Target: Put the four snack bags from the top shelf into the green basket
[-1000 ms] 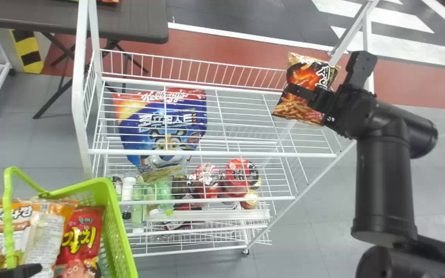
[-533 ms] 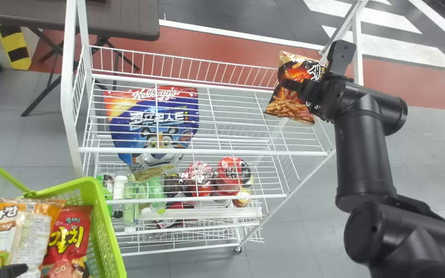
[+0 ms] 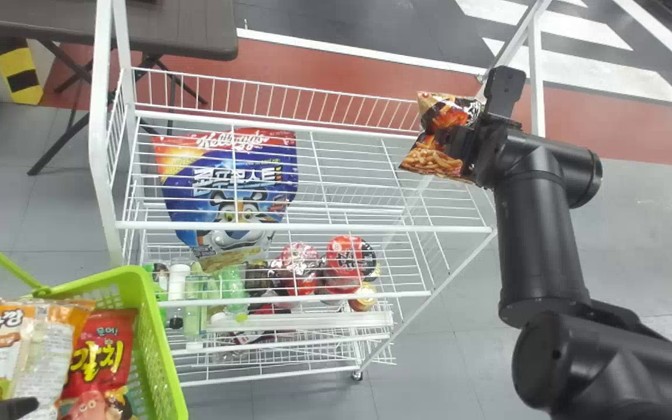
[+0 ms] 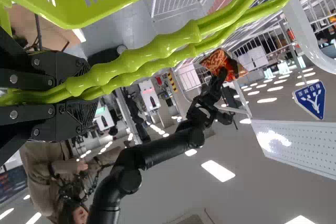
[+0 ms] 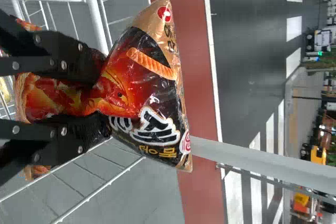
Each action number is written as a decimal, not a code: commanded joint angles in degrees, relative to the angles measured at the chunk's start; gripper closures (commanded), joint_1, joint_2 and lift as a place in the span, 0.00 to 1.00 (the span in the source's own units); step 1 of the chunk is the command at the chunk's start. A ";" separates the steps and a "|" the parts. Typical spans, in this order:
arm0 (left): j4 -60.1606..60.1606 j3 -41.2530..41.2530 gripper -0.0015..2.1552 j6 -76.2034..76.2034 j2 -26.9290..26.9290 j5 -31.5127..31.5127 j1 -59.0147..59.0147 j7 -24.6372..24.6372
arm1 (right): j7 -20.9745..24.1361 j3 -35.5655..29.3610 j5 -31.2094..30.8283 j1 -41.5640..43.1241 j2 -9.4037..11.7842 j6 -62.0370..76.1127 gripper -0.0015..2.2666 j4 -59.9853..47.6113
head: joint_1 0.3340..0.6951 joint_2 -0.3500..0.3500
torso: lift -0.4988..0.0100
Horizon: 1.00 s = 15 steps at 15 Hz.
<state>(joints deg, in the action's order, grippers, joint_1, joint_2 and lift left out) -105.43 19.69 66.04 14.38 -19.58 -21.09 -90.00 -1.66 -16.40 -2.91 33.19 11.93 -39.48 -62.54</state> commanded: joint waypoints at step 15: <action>1.20 1.31 1.00 0.01 -0.40 0.06 1.23 -0.57 | 1.58 22.90 38.59 -38.29 -4.02 -25.17 1.00 -65.60 | 1.00 0.61 | 0.98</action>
<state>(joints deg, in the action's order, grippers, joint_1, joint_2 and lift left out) -104.36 21.00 66.06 13.97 -19.53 -20.15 -90.00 -0.23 2.67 33.48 -3.29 7.91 -60.30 -126.50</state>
